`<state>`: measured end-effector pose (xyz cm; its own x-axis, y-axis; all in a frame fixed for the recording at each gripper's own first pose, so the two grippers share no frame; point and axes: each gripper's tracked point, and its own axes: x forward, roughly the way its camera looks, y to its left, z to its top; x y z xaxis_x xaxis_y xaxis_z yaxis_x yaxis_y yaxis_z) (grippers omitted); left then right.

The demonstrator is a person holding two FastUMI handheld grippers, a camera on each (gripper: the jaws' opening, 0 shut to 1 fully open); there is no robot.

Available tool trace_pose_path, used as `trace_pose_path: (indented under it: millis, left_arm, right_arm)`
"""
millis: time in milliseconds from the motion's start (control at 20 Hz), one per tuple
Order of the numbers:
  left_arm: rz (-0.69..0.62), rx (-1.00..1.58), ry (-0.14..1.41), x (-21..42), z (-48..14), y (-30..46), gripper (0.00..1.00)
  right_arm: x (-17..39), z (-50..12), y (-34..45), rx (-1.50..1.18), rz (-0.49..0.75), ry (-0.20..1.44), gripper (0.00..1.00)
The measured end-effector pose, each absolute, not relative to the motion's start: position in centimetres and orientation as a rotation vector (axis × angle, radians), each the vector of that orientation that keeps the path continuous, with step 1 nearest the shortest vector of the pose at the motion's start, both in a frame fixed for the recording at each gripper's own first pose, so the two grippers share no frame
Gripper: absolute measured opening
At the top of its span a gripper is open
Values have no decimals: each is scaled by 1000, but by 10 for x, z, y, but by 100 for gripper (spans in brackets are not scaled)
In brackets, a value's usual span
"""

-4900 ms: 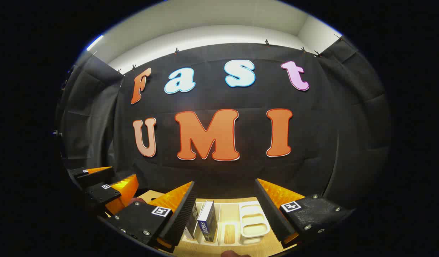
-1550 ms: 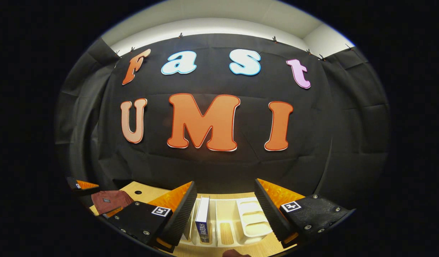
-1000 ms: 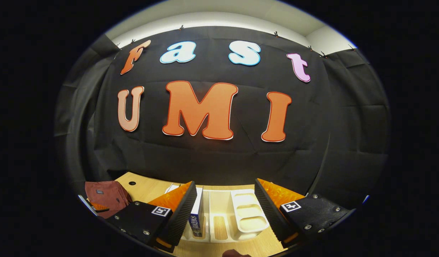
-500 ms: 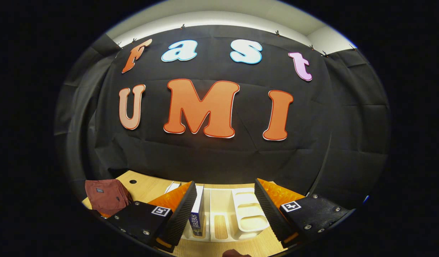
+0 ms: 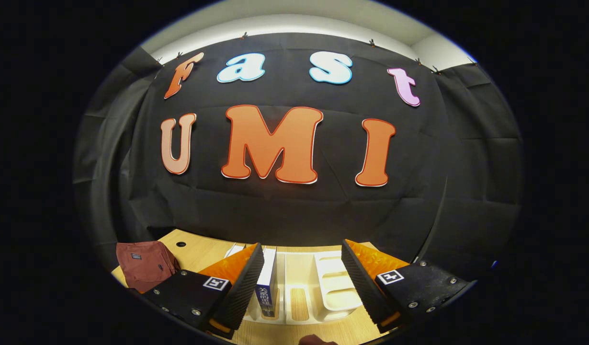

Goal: Open the schoolbag, grab two books from the bookshelf and put them into the schoolbag.

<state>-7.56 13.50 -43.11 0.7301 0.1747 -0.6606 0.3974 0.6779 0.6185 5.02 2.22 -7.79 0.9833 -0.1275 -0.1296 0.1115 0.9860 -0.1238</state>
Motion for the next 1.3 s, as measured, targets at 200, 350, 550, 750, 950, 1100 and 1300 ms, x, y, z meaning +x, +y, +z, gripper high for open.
trace_pose_path:
  millis: [200, 350, 550, 750, 950, 1100, 1300]
  left_arm:
    - [-108, 859, 685, -64, -399, 136, 80]
    - [-103, 864, 716, -61, -406, 146, 77]
    - [-73, 883, 746, -49, -415, 154, 63]
    - [-44, 849, 724, -35, -389, 163, 30]
    - [-67, 758, 781, -23, -371, 178, 10]
    - [-125, 719, 820, -14, -362, 184, 9]
    - [-200, 664, 859, -4, -345, 193, 7]
  right_arm:
    - [50, -74, 23, -123, -117, 128, 96]
    - [50, -71, 21, -115, -118, 122, 96]
    - [51, -70, 28, -114, -105, 120, 96]
    - [51, -70, 38, -133, -88, 123, 96]
    - [60, -70, 50, -147, -74, 140, 96]
    - [70, -72, 64, -156, -50, 167, 96]
    - [88, -85, 87, -197, -2, 251, 96]
